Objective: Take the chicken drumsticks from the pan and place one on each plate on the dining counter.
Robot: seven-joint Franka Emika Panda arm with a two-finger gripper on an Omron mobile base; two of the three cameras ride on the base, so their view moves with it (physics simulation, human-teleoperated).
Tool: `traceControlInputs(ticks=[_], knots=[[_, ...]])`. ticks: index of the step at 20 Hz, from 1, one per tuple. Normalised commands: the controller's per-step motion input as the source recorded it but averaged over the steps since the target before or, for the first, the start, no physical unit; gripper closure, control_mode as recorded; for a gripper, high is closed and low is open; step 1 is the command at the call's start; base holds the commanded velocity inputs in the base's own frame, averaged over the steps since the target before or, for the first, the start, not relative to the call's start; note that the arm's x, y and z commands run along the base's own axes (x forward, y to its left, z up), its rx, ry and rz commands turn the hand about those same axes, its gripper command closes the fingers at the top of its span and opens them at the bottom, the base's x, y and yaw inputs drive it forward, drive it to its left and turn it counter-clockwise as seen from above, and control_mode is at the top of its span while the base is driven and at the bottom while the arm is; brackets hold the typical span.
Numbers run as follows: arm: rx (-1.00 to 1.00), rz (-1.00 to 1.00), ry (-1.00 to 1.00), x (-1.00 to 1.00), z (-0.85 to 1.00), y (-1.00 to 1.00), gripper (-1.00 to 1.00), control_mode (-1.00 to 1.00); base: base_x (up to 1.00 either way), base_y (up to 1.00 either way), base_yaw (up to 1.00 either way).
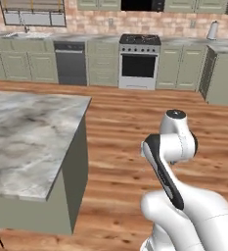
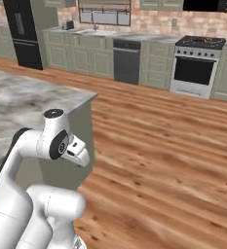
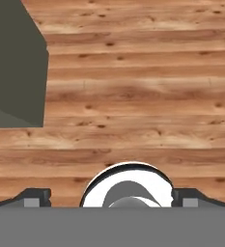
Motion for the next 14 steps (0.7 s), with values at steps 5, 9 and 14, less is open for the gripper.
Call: traceControlInputs(ticks=[5, 9, 14], knots=[[0.00, 0.00, 0.00, 0.00, 0.00, 0.00, -1.00, 1.00, 0.76, -0.52, 0.00], [0.00, 0.00, 0.00, 0.00, 0.00, 0.00, -1.00, 1.00, 0.75, -0.48, 0.00], [0.00, 0.00, 0.00, 0.00, 0.00, 0.00, -1.00, 1.00, 0.78, -0.48, 0.00]])
